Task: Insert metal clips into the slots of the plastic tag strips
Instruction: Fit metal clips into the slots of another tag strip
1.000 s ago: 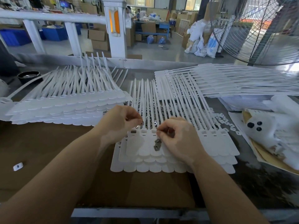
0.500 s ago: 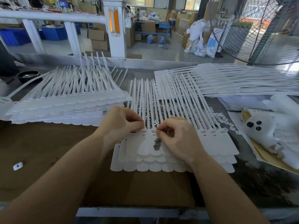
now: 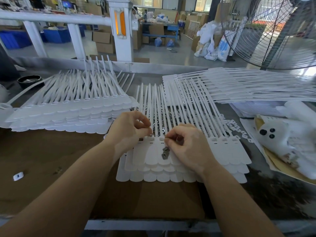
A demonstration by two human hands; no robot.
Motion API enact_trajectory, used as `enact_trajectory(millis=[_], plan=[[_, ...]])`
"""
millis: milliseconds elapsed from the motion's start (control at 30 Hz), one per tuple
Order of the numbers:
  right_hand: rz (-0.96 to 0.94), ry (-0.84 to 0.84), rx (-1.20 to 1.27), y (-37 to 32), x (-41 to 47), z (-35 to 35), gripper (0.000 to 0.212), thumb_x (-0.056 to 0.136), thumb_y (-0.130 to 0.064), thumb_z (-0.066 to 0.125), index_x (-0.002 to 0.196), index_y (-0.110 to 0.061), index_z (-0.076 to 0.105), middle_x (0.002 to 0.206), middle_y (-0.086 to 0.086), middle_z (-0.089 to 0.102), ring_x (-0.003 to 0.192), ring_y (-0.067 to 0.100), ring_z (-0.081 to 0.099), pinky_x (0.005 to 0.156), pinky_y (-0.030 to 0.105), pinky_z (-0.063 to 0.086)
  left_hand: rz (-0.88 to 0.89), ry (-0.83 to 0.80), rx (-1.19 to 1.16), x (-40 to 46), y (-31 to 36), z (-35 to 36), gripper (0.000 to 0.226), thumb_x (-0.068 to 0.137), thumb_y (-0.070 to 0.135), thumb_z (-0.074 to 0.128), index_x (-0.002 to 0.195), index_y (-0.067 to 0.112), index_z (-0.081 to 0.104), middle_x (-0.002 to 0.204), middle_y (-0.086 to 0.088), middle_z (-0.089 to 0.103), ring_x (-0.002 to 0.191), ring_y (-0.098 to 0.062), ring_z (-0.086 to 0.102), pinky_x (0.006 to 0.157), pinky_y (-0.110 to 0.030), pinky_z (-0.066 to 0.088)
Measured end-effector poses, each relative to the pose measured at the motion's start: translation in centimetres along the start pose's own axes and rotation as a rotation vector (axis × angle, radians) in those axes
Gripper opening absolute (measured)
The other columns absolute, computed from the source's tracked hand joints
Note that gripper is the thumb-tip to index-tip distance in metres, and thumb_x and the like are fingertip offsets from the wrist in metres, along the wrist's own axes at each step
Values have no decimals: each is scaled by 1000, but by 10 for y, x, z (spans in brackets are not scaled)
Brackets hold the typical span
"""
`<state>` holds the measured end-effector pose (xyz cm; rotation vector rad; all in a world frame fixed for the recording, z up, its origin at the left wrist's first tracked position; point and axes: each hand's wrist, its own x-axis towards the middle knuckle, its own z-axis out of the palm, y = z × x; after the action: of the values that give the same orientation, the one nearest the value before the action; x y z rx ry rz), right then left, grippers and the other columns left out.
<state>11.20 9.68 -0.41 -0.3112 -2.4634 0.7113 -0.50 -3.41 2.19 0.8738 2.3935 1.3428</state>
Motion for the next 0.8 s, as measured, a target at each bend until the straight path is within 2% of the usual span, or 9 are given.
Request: enact_trajectory(millis=[167, 333, 433, 467, 533, 600, 633, 700, 800], plan=[[-4, 1, -7, 0, 0, 0, 3, 80, -20, 70, 78, -20, 68, 73, -19, 54, 80, 2, 48, 78, 23, 42, 42, -5, 41, -1, -1, -2, 20, 82, 12, 70, 74, 29, 64, 78, 6, 68, 75, -7, 62, 67, -22, 48], [2, 5, 6, -1, 0, 0, 3, 79, -19, 71, 77, -19, 69, 69, -21, 51, 78, 2, 47, 75, 23, 42, 32, -17, 86, -2, -3, 1, 13, 81, 14, 71, 84, 25, 66, 82, 6, 69, 80, -8, 64, 74, -21, 49], [3, 2, 8, -1, 0, 0, 3, 79, -19, 71, 77, -19, 69, 70, -21, 51, 77, 0, 46, 74, 21, 41, 37, -12, 71, -2, -4, 1, 16, 81, 13, 71, 80, 28, 66, 81, 5, 70, 81, -10, 65, 76, -25, 51], [2, 0, 7, -1, 0, 0, 3, 79, -19, 71, 78, -19, 69, 70, -21, 51, 76, -1, 45, 74, 20, 40, 37, -6, 60, -3, -5, 1, 17, 81, 13, 71, 78, 29, 66, 80, 7, 70, 80, -8, 65, 74, -24, 51], [2, -2, 2, -1, 0, 0, 2, 80, -19, 70, 78, -18, 69, 71, -19, 53, 77, -1, 46, 74, 19, 39, 24, 8, 36, -3, -7, -2, 17, 81, 14, 71, 76, 30, 68, 74, 13, 67, 67, 2, 61, 59, -15, 46], [6, -3, -1, -2, 0, 0, 2, 80, -19, 70, 79, -18, 69, 72, -17, 54, 78, 2, 47, 74, 19, 40, 11, 5, 32, -3, -9, -3, 11, 81, 16, 71, 78, 27, 71, 66, 16, 64, 53, 7, 55, 47, -6, 37], [10, -2, -1, -2, 1, 0, 2, 80, -19, 70, 78, -18, 69, 72, -17, 54, 78, 2, 48, 74, 20, 40, 13, -1, 45, -2, -10, -3, 7, 80, 18, 72, 80, 25, 73, 66, 16, 64, 52, 8, 55, 46, -6, 36], [16, 2, 2, -2, 1, 0, 2, 80, -18, 70, 78, -18, 69, 71, -18, 53, 79, 2, 47, 74, 20, 40, 38, -18, 122, -2, -10, -4, 5, 79, 21, 73, 85, 22, 75, 73, 15, 65, 64, 3, 58, 55, -8, 41], [15, 0, -1, -2, 0, 0, 2, 80, -19, 70, 78, -19, 69, 71, -19, 53, 78, 3, 48, 75, 21, 41, 74, -30, 229, -2, -9, -3, 10, 79, 23, 74, 88, 19, 76, 78, 16, 62, 80, -3, 58, 75, -21, 46]])
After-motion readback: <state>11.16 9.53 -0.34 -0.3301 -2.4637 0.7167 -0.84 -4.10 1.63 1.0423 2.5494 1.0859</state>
